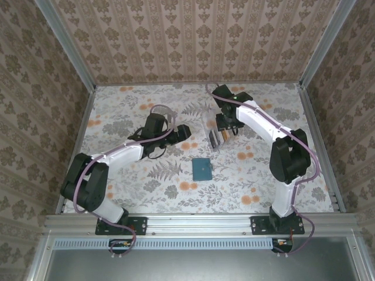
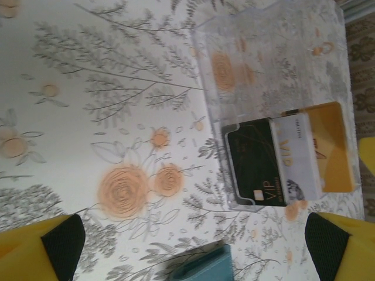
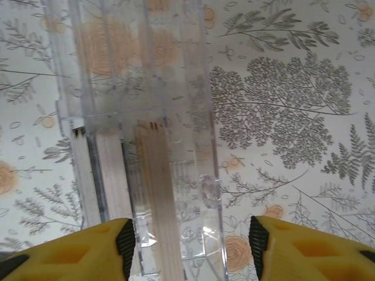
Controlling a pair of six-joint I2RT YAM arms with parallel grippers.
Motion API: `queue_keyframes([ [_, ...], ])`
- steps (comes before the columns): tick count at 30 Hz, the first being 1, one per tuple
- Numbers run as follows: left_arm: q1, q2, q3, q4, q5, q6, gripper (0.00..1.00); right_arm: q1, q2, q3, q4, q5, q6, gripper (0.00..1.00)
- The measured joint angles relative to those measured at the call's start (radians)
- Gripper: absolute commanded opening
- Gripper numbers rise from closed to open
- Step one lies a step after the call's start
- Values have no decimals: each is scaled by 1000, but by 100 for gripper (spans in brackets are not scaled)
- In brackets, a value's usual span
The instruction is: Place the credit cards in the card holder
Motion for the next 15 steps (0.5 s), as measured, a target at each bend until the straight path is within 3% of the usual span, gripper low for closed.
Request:
queue_keyframes([
  [4,-19,22,18,10,10,-3,100,4,32,25,-23,29,-1,61],
  [15,-32,34,18,15,24,-8,100,10,79,42,-40,33,-3,67],
])
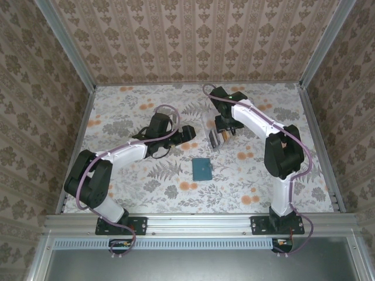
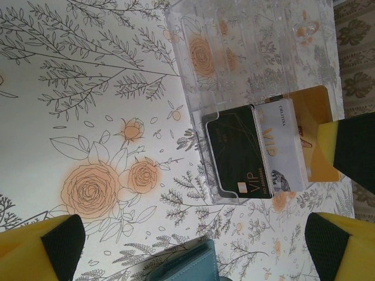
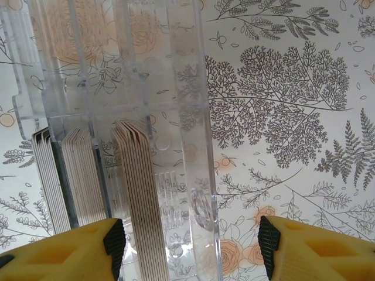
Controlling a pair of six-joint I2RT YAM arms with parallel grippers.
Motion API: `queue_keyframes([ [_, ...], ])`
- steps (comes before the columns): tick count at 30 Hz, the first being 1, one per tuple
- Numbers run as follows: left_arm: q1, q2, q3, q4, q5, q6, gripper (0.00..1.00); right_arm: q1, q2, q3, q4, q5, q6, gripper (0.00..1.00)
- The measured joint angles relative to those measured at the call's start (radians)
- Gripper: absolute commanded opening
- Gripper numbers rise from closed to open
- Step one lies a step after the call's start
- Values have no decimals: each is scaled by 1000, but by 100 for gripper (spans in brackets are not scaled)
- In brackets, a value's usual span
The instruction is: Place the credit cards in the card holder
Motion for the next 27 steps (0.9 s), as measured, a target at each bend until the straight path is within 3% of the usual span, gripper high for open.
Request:
queue_keyframes([
  [14,0,12,0,0,17,-3,100,8,40,24,-11,48,1,63],
  [27,0,16,9,0,19,-11,100,35,40,58,-30,105,-16,51],
])
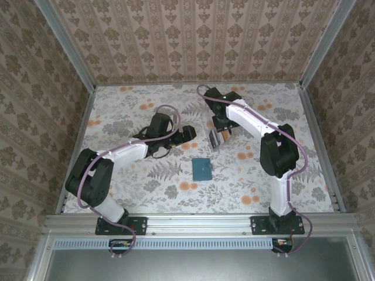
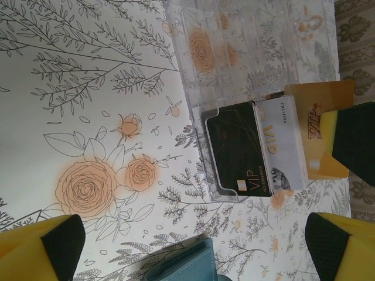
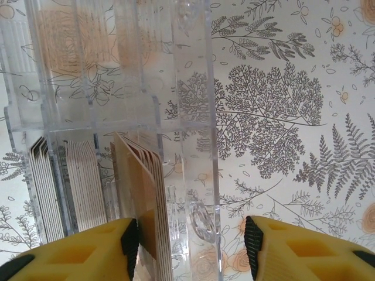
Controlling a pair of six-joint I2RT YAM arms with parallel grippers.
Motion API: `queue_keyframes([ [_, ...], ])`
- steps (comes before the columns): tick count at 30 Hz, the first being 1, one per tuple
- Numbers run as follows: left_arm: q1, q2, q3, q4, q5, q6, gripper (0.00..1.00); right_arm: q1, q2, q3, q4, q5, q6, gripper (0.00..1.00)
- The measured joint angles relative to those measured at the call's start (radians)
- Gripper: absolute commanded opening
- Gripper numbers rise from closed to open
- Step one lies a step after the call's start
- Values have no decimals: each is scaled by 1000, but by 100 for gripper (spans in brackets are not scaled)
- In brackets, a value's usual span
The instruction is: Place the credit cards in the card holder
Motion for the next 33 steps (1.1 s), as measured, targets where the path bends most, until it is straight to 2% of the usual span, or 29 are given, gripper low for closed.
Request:
queue_keyframes([
  [9,0,3,5,0,4,-5,100,8,0,13,-15,15,-3,41],
  [15,0,13,5,0,6,-8,100,13,0,37,-26,27,-7,28],
  [33,0,30,12,0,17,-11,100,22,0,82,-68,6,-27,9],
])
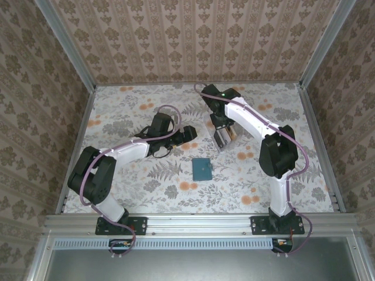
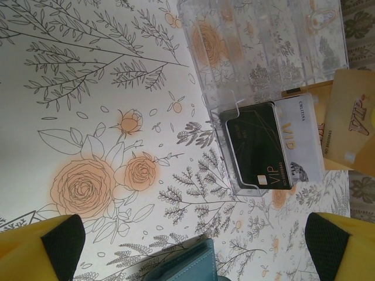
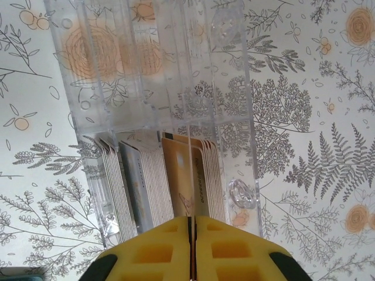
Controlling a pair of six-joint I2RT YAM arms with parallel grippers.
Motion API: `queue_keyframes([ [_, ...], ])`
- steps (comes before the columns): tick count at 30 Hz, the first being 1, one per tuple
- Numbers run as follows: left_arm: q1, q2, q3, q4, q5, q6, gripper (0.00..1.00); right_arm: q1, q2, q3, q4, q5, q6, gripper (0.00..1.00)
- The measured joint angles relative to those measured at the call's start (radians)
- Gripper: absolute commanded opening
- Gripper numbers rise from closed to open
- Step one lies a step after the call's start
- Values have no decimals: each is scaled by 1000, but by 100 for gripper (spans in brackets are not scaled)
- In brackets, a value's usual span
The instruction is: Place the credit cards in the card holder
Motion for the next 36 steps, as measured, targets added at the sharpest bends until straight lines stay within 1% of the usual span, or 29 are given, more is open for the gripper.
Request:
queue_keyframes([
  [9,0,0,17,0,8,0,100,0,-21,0,-24,-47,1,7],
  [17,0,-3,18,-4,8,0,94,-2,-139,-11,-12,-130,21,1],
  [24,0,-21,18,-22,8,0,91,-8,-303,-140,79,-310,89,0],
  [31,0,-35,16,-21,9,-13,83,-8,-381,-340,237,-541,203,0],
  [33,2,-40,13,-14,16,-27,78,-8,-390,-396,288,-599,236,0],
  [36,9,-46,3,4,35,-56,66,-8,-395,-457,356,-656,280,0],
])
